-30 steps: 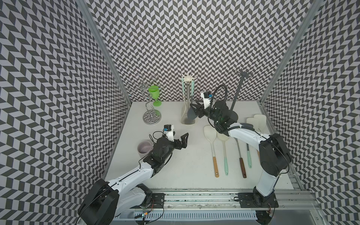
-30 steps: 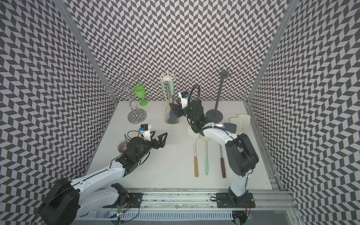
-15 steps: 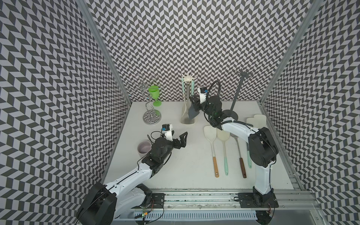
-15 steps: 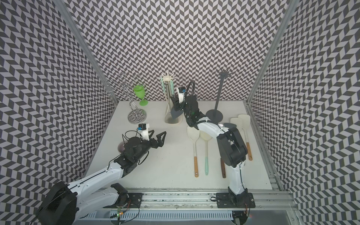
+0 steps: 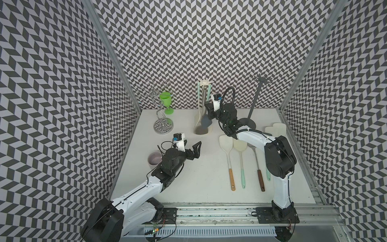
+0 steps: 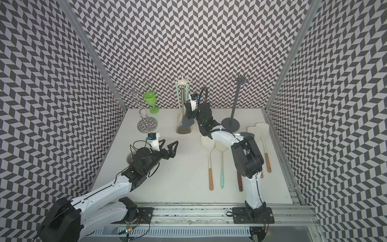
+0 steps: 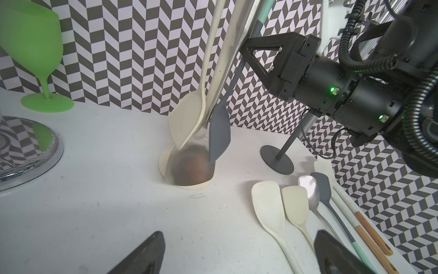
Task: Take the spatula off the kitchen utensil rack
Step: Take off the spatula from the rack.
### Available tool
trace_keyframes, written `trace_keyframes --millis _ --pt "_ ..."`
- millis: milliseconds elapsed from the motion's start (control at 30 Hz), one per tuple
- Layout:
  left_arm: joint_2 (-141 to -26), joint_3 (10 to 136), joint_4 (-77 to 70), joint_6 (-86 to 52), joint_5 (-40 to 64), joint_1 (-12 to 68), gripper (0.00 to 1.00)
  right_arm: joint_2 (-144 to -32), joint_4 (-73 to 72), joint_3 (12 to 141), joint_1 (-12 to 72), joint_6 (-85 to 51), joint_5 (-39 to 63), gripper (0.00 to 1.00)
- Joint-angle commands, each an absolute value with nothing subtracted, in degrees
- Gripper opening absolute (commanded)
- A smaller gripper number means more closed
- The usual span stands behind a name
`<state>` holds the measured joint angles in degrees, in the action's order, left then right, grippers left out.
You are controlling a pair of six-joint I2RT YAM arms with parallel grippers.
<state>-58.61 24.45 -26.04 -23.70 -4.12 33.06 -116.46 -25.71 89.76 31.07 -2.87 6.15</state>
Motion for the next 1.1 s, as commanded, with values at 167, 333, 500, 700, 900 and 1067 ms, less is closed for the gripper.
trace_keyframes --millis 167,333,500,700,900,1067 --pt "-56.26 23.18 -27.06 -23.64 -3.52 32.77 1.0 -112.26 -27.81 88.68 32.4 0.14 2.63 0.0" --pt "-55.1 22.68 -27.27 -23.55 -3.69 32.78 1.0 -110.24 -26.93 87.44 32.83 0.53 -0.25 0.0" --pt "-54.16 22.25 -27.48 -23.47 -3.87 32.76 1.0 -107.98 -26.77 85.26 32.87 -0.12 -3.63 0.0" --pt "-53.44 22.06 -27.53 -23.61 -3.69 32.77 1.0 -105.97 -26.75 83.43 32.87 -0.22 -3.96 0.0" --pt "-52.25 21.82 -27.43 -23.6 -3.44 32.87 1.0 -103.55 -25.96 82.5 32.92 -0.48 -5.59 0.0" --pt "-51.27 21.27 -27.84 -23.38 -3.69 32.87 1.0 -100.17 -23.79 79.77 32.87 1.57 -6.67 0.0"
